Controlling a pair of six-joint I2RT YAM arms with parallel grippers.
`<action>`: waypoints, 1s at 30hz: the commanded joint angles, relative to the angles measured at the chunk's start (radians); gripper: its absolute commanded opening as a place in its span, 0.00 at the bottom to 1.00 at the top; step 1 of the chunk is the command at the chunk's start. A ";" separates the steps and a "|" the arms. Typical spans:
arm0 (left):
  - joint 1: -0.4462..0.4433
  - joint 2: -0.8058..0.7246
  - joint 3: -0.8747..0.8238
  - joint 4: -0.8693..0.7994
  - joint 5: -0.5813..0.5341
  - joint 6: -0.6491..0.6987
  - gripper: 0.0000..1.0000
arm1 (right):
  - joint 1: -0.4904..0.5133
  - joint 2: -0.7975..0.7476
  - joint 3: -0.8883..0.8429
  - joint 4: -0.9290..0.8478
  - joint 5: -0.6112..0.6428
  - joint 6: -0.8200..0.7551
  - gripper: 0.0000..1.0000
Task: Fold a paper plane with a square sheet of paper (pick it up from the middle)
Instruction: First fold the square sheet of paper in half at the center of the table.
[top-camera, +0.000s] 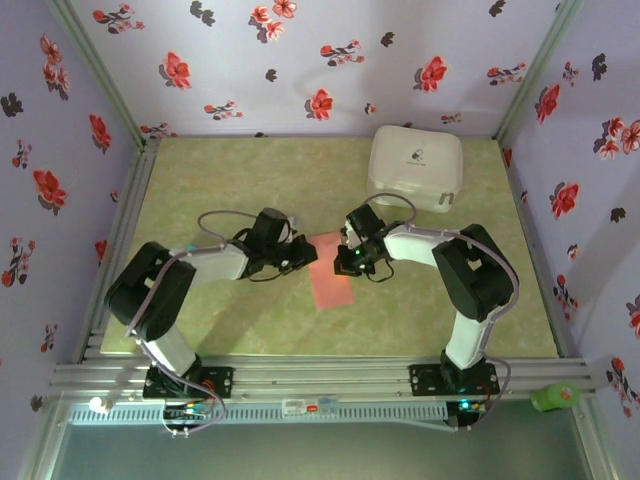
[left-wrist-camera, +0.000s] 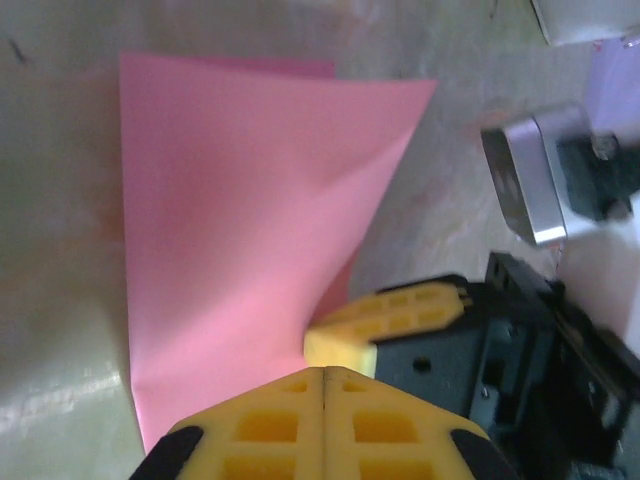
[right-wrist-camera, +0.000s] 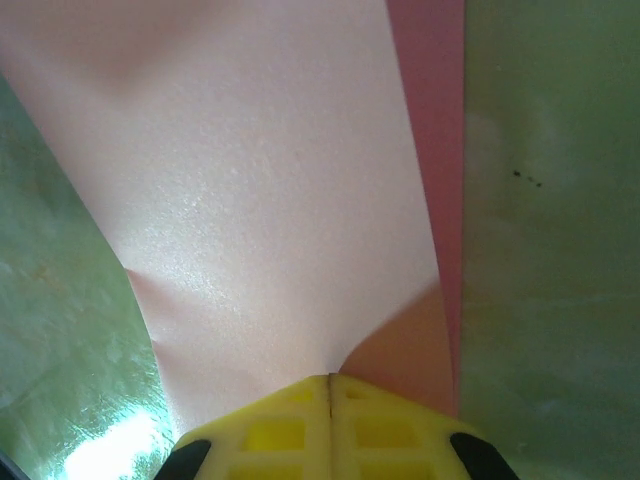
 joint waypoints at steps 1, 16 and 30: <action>0.020 0.053 0.044 0.013 0.031 0.029 0.06 | -0.009 0.032 -0.029 -0.125 0.118 -0.001 0.00; 0.067 0.199 0.023 -0.026 0.034 0.056 0.05 | -0.009 0.044 -0.038 -0.127 0.118 -0.003 0.00; 0.076 0.153 0.193 -0.152 0.081 0.093 0.08 | -0.009 0.044 -0.032 -0.136 0.124 -0.011 0.00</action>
